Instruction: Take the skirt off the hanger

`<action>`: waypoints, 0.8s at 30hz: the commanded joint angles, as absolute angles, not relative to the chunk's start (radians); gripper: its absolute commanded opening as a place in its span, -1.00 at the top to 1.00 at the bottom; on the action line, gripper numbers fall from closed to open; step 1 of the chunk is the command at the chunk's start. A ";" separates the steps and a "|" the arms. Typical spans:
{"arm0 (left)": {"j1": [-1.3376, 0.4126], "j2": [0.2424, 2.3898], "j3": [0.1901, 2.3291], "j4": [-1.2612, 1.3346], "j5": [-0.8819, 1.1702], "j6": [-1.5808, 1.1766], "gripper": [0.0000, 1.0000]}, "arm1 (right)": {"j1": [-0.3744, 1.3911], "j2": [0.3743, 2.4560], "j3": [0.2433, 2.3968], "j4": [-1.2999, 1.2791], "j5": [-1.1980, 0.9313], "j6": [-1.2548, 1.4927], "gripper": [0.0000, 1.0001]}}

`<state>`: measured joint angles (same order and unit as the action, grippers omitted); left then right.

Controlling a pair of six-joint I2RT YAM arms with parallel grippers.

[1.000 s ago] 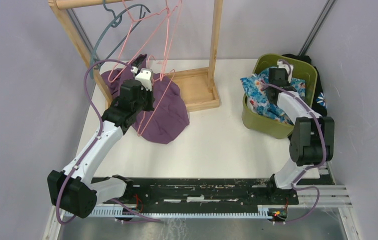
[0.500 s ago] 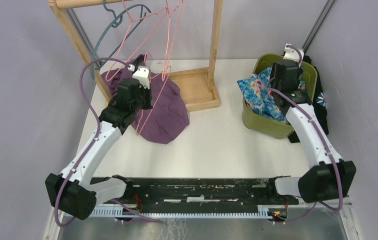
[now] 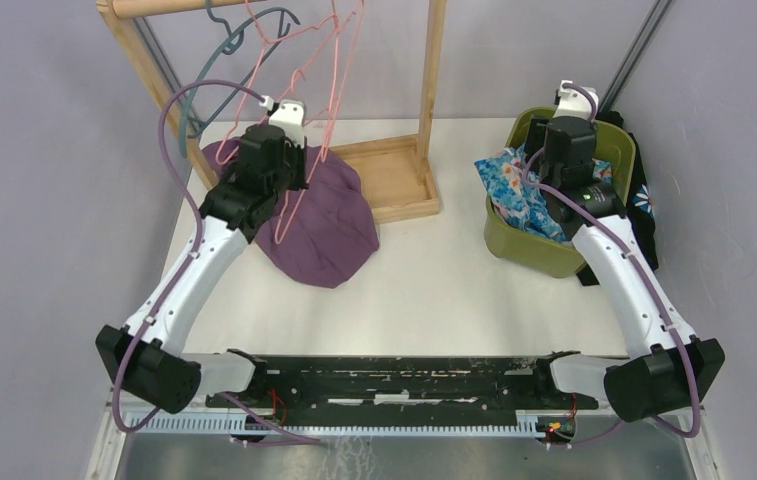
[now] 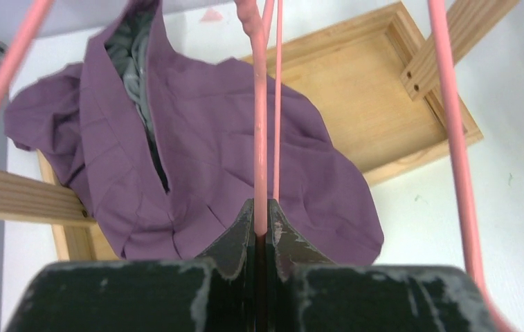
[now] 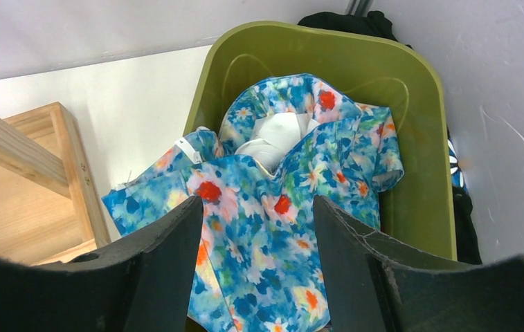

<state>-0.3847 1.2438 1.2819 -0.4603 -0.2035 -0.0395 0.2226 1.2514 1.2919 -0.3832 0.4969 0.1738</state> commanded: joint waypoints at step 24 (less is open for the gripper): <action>-0.408 1.665 2.057 -0.537 -0.327 0.126 0.94 | 0.237 1.247 1.310 -0.351 0.488 0.142 -0.32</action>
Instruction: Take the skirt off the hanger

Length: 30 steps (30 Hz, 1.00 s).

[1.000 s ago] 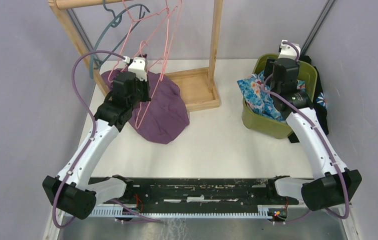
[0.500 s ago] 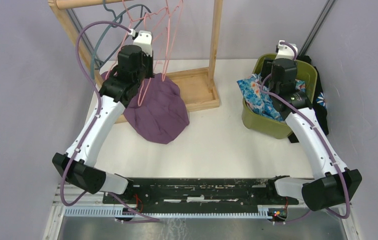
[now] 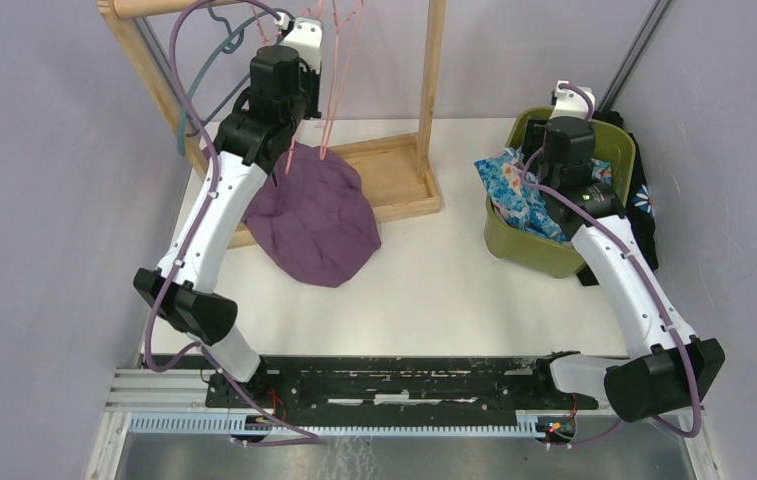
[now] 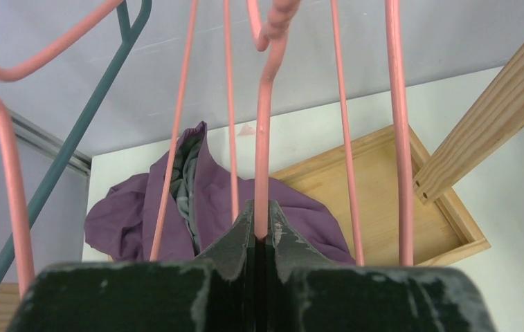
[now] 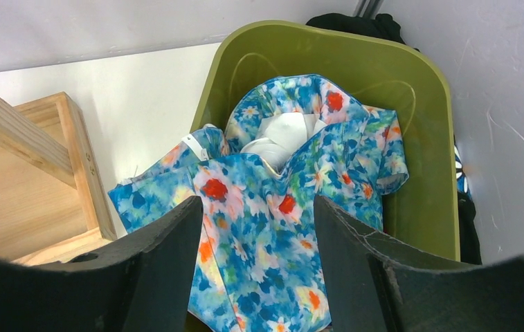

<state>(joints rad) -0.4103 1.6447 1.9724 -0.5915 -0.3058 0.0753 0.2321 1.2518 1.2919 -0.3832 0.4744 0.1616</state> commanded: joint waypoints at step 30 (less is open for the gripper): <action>-0.410 1.639 2.030 -0.469 -0.301 0.094 0.94 | 0.237 1.262 1.296 -0.345 0.480 0.146 -0.33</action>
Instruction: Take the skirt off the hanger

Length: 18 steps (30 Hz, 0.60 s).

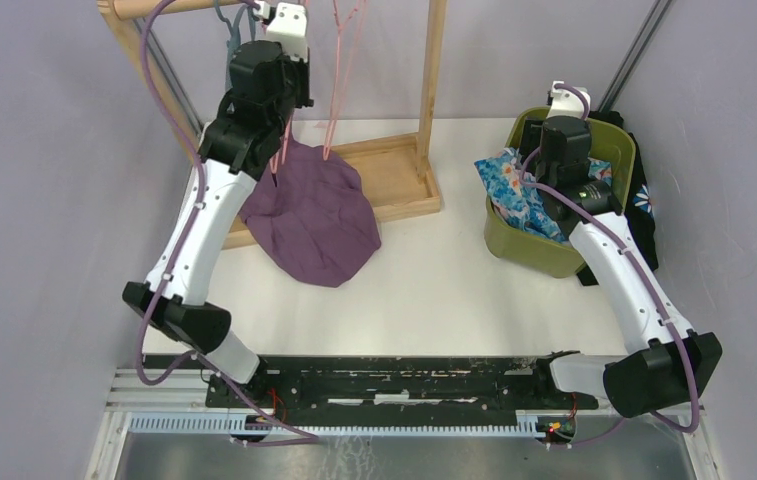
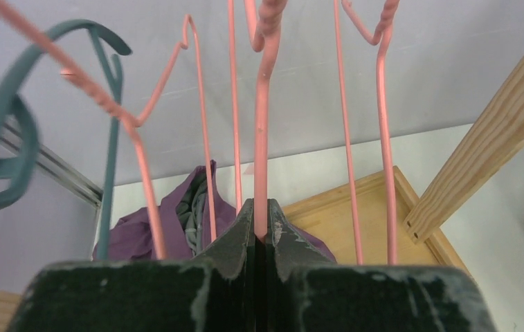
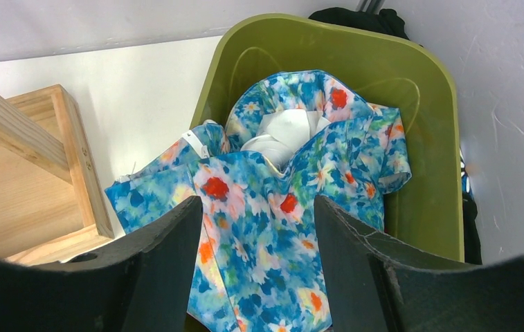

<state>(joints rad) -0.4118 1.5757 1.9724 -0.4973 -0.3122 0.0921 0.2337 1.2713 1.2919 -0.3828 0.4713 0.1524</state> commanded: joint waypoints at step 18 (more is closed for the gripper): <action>-0.389 1.766 2.095 -0.486 -0.338 0.083 0.94 | 0.236 1.264 1.268 -0.339 0.471 0.148 -0.33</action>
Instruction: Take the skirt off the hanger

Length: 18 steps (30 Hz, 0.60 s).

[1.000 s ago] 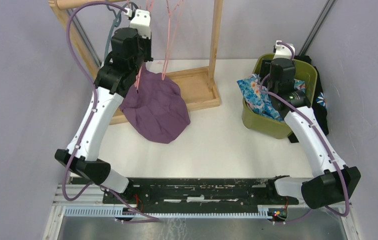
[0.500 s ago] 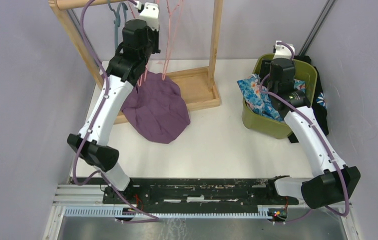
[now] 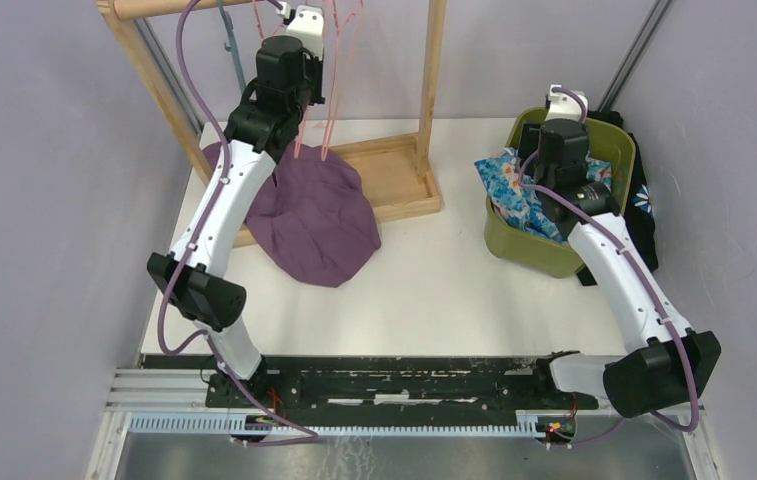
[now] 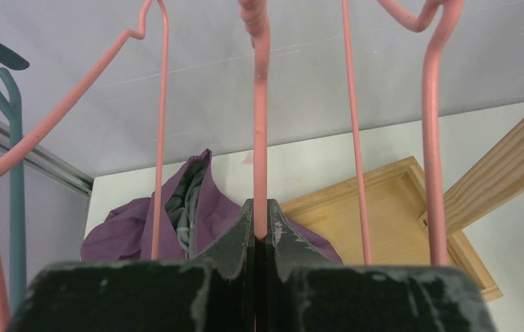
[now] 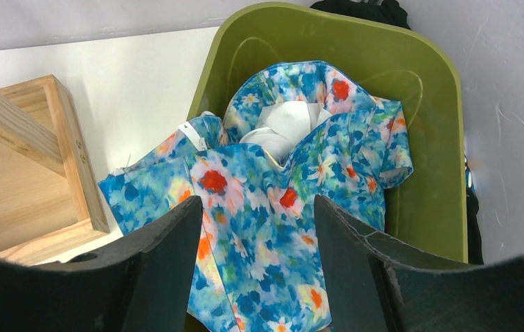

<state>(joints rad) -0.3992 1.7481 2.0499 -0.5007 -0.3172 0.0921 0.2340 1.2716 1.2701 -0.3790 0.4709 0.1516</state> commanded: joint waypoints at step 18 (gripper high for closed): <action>-0.374 1.737 2.065 -0.466 -0.336 0.094 -0.13 | 0.237 1.273 1.259 -0.331 0.471 0.146 -0.33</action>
<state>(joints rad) -0.3790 1.8198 2.0594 -0.5179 -0.3172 0.0917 0.2337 1.2739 1.2594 -0.3752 0.4713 0.1513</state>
